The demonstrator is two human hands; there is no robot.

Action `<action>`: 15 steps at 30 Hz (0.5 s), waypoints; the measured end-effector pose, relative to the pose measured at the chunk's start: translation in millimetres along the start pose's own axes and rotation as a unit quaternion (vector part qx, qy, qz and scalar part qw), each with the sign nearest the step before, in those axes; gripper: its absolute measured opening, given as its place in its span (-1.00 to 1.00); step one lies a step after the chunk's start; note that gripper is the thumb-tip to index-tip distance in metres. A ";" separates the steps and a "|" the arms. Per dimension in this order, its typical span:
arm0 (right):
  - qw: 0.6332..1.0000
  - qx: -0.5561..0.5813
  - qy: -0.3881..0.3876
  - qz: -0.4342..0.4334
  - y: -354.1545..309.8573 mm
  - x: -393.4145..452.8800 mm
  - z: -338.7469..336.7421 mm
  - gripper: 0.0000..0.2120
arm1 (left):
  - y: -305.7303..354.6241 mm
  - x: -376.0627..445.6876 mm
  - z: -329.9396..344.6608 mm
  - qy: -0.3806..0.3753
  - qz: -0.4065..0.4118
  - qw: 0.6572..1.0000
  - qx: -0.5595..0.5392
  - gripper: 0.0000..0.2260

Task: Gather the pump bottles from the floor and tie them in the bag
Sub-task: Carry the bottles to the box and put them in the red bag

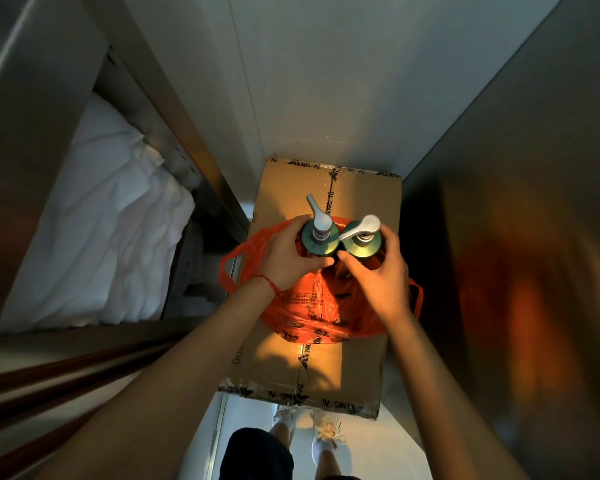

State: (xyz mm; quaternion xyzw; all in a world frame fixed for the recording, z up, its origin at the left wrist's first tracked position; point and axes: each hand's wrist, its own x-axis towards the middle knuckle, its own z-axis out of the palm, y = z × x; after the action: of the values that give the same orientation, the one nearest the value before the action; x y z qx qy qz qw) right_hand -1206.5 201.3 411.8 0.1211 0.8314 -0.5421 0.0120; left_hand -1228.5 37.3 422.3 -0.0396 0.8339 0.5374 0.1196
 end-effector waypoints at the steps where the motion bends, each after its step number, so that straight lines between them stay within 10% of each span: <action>1: 1.000 -0.001 0.001 0.002 0.2 -0.4 -0.2 -0.37 | 0.2 -1.0 -0.6 0.003 -0.001 1.000 -0.001 -0.39; 15: 1.000 -0.009 0.002 -0.012 -8.4 -6.1 -2.9 -0.34 | 0.8 -7.2 -3.0 0.018 0.024 1.000 0.003 -0.39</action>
State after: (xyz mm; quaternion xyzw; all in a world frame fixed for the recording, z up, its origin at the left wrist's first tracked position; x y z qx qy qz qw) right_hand -1202.1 199.6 421.5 0.1120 0.8378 -0.5344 0.0045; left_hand -1222.2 34.4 425.9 -0.0291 0.8381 0.5370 0.0916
